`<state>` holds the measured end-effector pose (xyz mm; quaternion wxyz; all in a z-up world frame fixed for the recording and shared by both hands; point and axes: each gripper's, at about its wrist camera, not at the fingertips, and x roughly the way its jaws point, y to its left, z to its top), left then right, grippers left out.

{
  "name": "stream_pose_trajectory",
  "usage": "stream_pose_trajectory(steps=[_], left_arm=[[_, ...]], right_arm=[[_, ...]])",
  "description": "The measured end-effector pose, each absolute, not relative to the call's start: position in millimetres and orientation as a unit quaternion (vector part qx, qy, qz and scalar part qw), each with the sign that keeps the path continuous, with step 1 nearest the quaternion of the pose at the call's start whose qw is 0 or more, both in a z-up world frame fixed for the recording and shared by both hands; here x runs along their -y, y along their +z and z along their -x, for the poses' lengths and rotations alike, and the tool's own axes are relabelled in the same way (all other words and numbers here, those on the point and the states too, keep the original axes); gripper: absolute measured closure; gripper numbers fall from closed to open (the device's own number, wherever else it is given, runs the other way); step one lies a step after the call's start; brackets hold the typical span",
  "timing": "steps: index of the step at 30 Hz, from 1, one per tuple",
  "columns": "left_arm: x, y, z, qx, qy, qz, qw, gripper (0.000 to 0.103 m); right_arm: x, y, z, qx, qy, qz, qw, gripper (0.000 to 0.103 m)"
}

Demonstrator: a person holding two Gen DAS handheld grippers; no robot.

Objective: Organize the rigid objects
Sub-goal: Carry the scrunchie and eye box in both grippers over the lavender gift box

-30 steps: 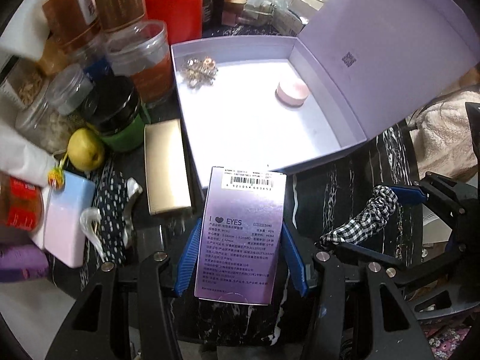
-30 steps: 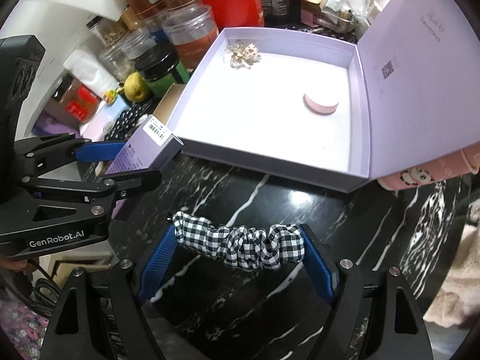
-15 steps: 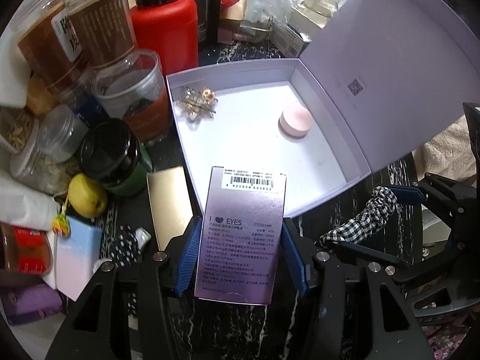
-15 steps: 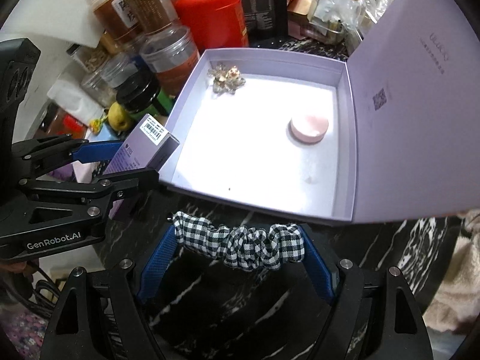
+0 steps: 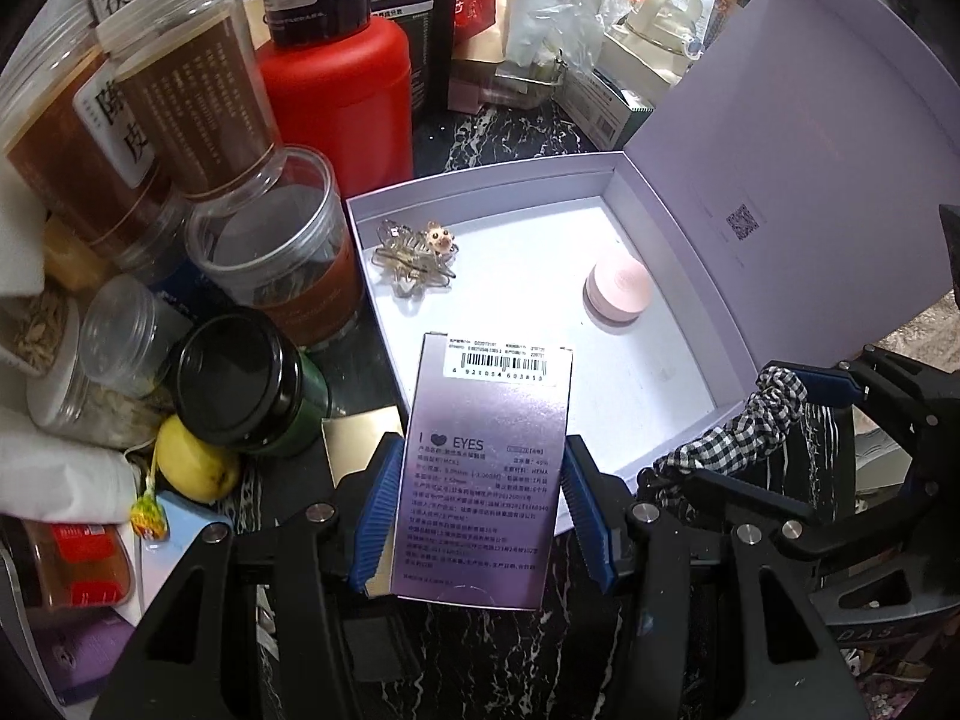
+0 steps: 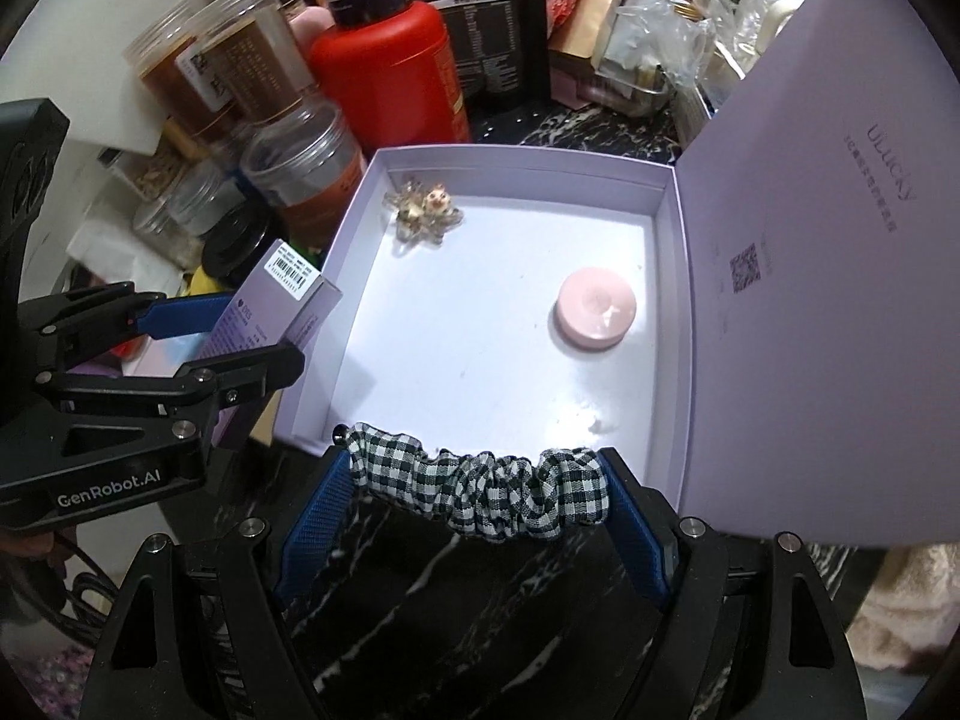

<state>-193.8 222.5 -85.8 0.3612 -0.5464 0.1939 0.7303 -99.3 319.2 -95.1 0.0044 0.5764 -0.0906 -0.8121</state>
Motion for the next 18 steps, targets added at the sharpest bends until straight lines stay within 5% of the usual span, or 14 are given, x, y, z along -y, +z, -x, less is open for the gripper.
stream_pose_trajectory(steps=[18], left_arm=[[-262,-87,221,-0.229,0.730,0.523,0.376,0.051]], right_arm=[[-347,-108,124,0.108,-0.810,-0.575,-0.028,0.022]])
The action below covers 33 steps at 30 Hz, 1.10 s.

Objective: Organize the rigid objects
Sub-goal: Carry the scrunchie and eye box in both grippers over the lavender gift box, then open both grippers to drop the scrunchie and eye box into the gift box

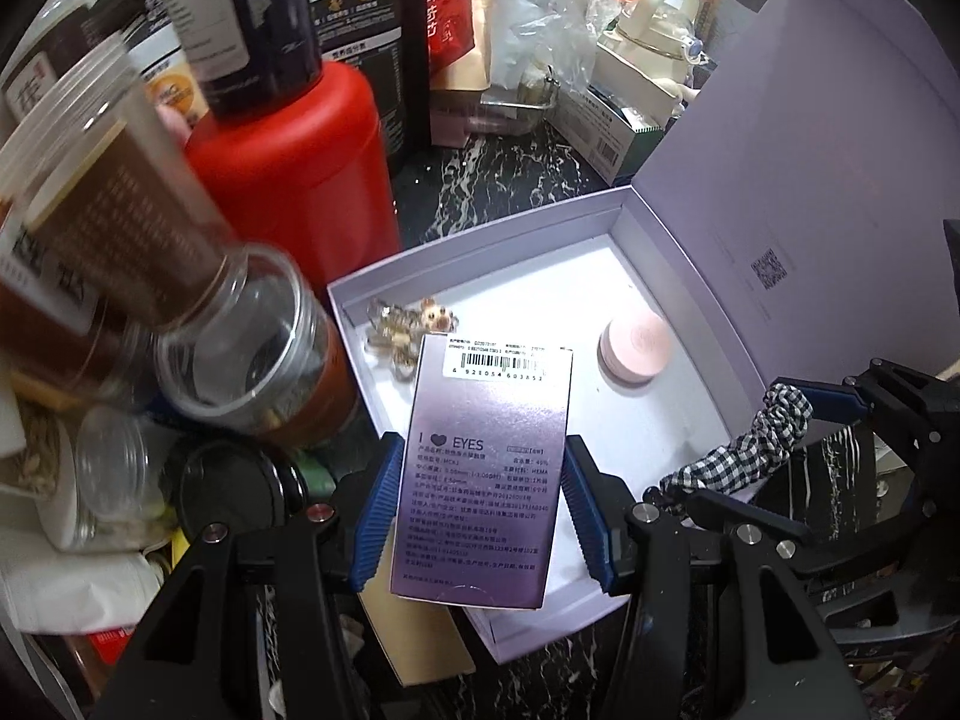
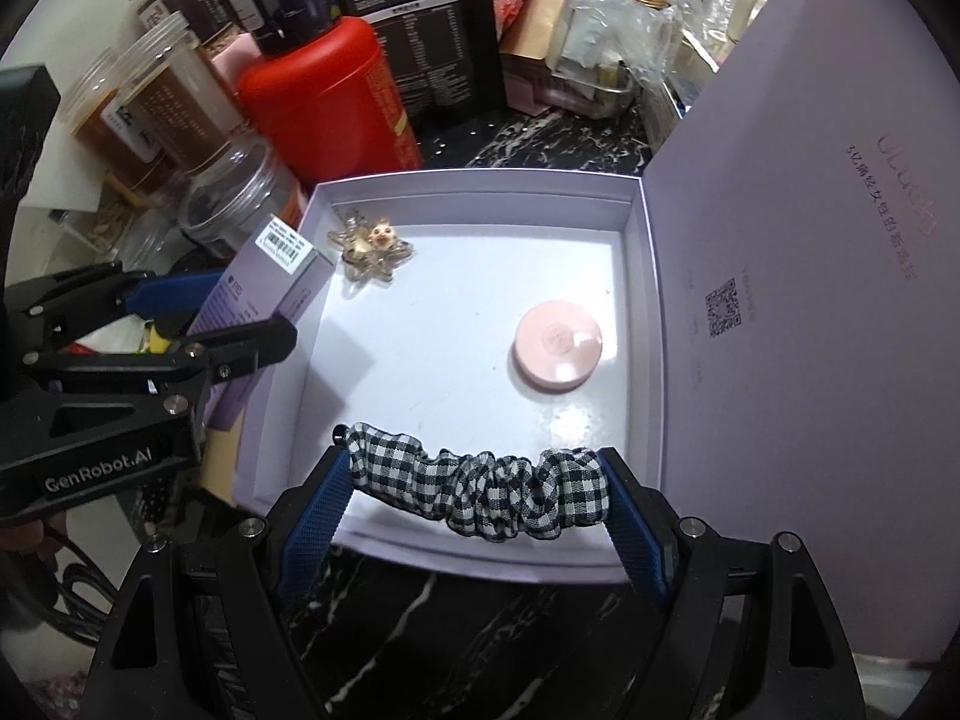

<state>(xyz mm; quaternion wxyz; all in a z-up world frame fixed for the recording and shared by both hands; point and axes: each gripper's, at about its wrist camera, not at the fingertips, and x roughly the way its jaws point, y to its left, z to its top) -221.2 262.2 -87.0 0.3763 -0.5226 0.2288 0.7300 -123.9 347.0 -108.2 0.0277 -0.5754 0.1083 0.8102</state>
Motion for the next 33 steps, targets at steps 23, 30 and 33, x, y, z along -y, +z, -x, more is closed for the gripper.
stream_pose_trajectory(steps=[23,30,33], left_arm=[[-311,-123,246,-0.266,0.702,0.533,0.389,0.051],[-322,-137,249,-0.277,0.696,0.537,0.388,0.051],[-326,-140,250,-0.283,0.698,0.533,0.384,0.051]], right_arm=[[-349,-138,148,-0.126,0.800,0.585,0.041,0.022],[-346,-147,152,-0.127,0.798,0.588,0.040,0.022],[-342,-152,154,-0.125,0.795,0.592,0.041,0.021]])
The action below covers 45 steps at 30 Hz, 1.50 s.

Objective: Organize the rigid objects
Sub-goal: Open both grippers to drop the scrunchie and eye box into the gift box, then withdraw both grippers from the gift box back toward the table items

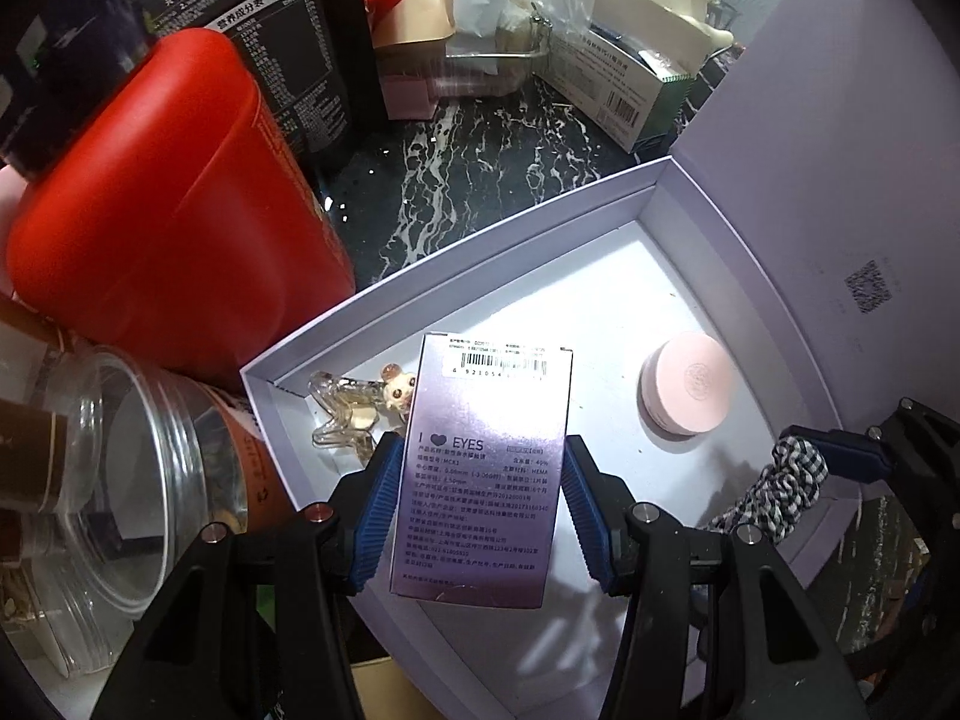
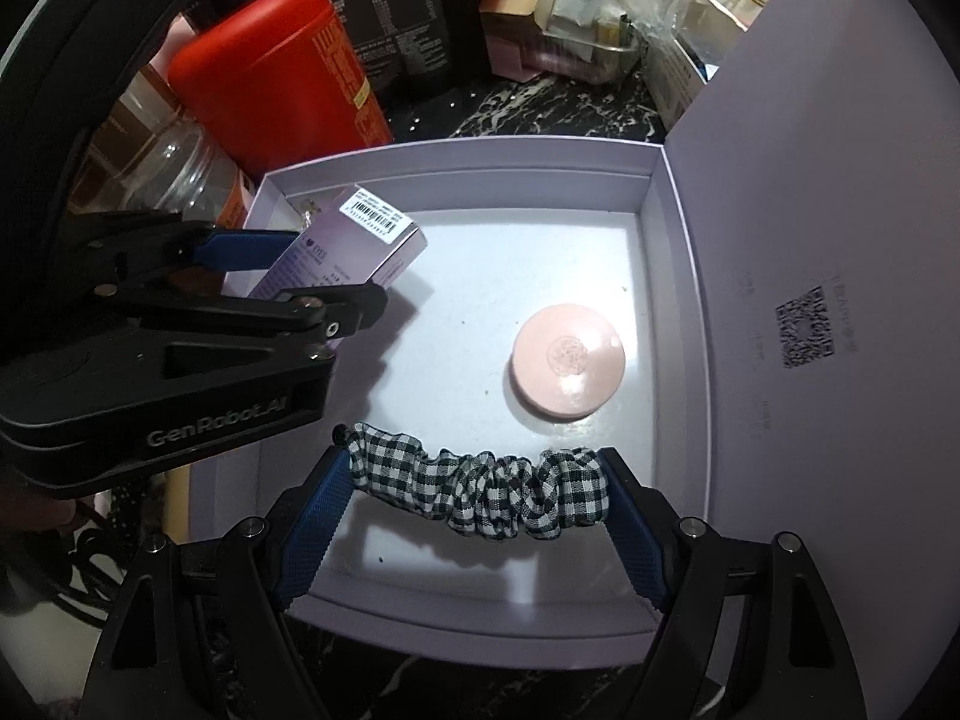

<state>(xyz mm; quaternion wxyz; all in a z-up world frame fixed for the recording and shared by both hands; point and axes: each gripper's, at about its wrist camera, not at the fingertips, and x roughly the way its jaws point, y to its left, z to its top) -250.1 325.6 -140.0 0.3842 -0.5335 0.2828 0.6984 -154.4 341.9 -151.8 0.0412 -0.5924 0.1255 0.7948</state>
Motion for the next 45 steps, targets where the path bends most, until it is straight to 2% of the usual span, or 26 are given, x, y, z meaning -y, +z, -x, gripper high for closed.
stream_pose_trajectory(steps=[5,8,15,45], left_arm=[[-330,-140,250,-0.292,0.700,0.527,0.383,0.051],[-329,-143,251,-0.289,0.695,0.540,0.378,0.051],[-330,-144,240,-0.289,0.684,0.548,0.385,0.021],[-281,-76,216,-0.248,0.743,0.516,0.346,0.021]], right_arm=[[-337,-157,154,-0.128,0.789,0.599,0.045,0.021],[-339,-159,153,-0.139,0.783,0.605,0.044,0.017],[-332,-148,146,-0.126,0.794,0.594,0.040,0.006],[-332,-89,122,-0.087,0.824,0.558,0.034,0.006]])
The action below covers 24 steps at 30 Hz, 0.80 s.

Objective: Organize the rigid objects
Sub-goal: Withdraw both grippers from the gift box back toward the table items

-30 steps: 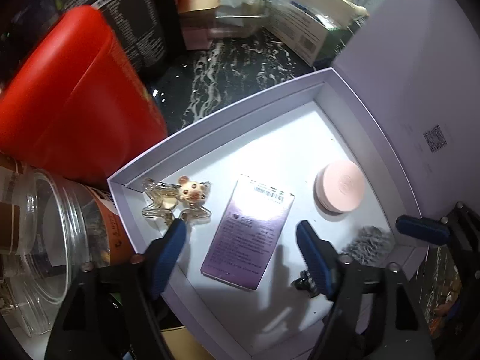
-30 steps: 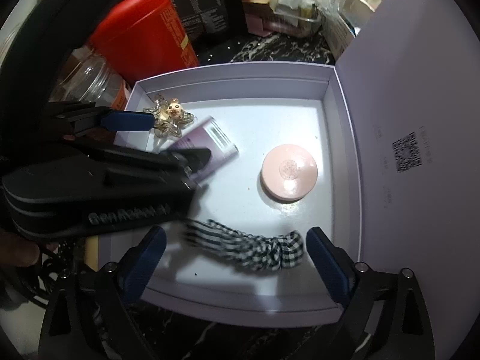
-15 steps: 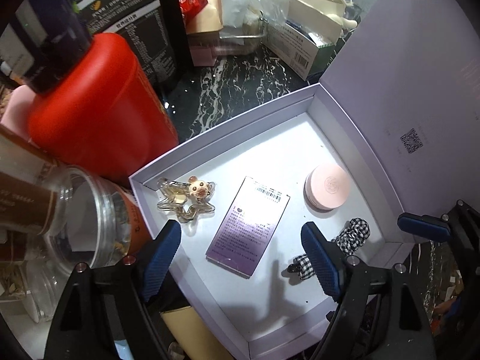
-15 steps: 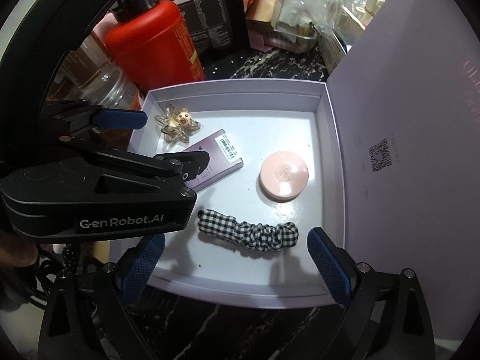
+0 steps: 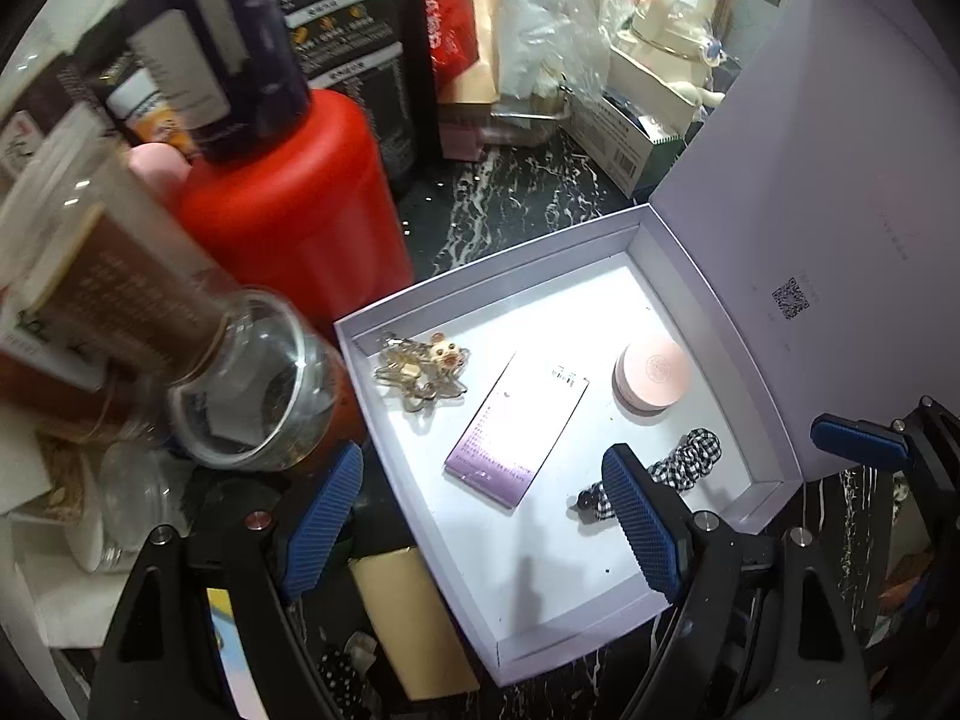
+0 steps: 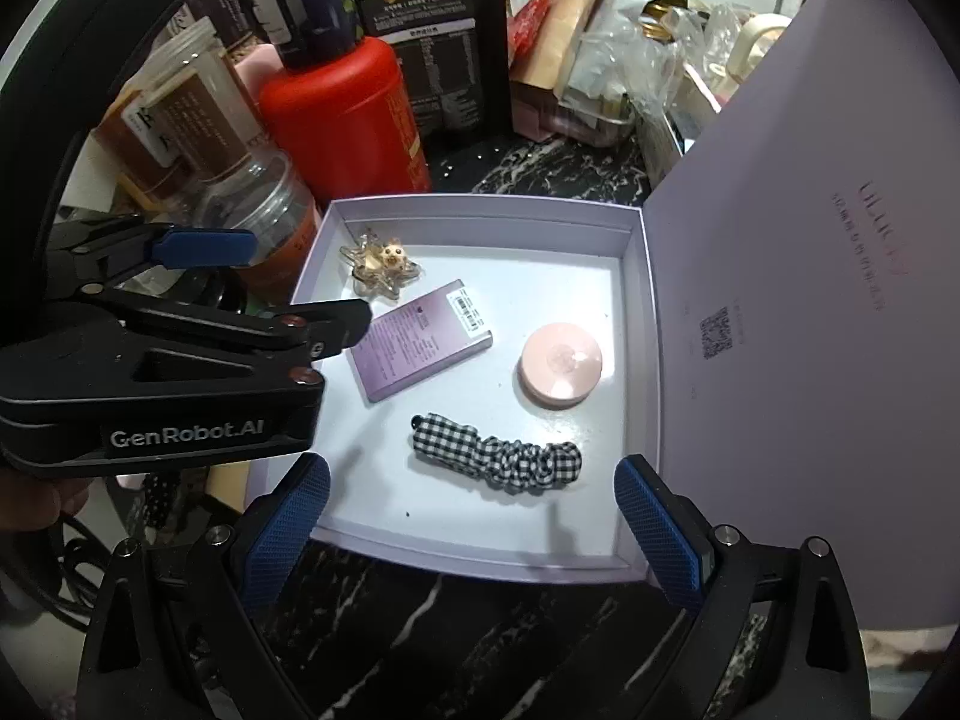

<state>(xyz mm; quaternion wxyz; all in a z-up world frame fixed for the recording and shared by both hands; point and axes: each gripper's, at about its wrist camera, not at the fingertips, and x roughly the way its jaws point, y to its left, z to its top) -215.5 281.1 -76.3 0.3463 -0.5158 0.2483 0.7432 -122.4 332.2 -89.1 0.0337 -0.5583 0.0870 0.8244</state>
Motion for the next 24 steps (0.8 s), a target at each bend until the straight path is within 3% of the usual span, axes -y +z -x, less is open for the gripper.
stream_pose_trajectory(steps=[24], left_arm=[[-217,-39,158,-0.214,0.787,0.496,0.298,0.021]], right_arm=[[-304,-52,74,-0.048,0.849,0.526,-0.009,0.006]])
